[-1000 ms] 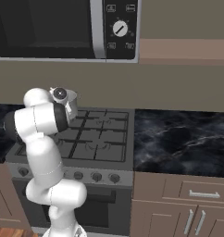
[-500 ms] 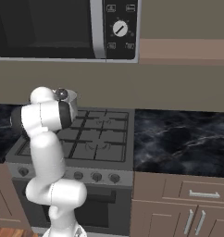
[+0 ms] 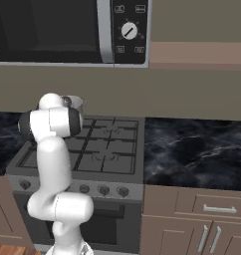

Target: Move the pot and pan from the stove into the sink.

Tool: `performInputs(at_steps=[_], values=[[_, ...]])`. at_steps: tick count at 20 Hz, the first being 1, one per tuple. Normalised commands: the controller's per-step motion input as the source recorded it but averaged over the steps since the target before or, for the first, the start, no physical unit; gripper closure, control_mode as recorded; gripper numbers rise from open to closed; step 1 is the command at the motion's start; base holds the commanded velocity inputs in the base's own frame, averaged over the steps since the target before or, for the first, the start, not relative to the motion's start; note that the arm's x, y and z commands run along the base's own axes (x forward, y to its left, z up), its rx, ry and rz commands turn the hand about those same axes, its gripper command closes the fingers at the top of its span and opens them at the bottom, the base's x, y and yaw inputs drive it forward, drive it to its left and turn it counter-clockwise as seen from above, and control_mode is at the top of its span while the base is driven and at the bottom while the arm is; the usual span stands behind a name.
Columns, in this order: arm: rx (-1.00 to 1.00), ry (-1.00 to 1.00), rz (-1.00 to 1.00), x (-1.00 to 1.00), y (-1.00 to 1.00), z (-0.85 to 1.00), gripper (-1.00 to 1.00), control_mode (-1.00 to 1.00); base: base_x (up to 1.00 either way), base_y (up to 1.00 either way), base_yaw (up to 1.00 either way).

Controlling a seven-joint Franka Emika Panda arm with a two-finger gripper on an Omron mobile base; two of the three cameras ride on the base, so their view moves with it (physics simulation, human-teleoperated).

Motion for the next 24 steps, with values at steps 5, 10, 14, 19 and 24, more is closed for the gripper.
performInputs(at_steps=[5,10,14,19,24], values=[[0.00,0.01,0.00,-0.05,-0.03,0.09,-1.00,-1.00,0.00,0.00,0.00],[0.02,0.00,-0.03,-0.10,-0.14,0.38,-1.00,-1.00,0.00,0.00,0.00],[0.00,0.00,-0.01,0.12,-0.08,0.09,-1.00,-1.00,0.00,0.00,0.00],[-0.09,-0.01,0.00,0.52,0.03,-0.36,-1.00,-1.00,0.00,0.00,0.00],[-0.13,0.00,0.00,0.51,0.09,-0.55,-1.00,-1.00,0.00,0.00,0.00]])
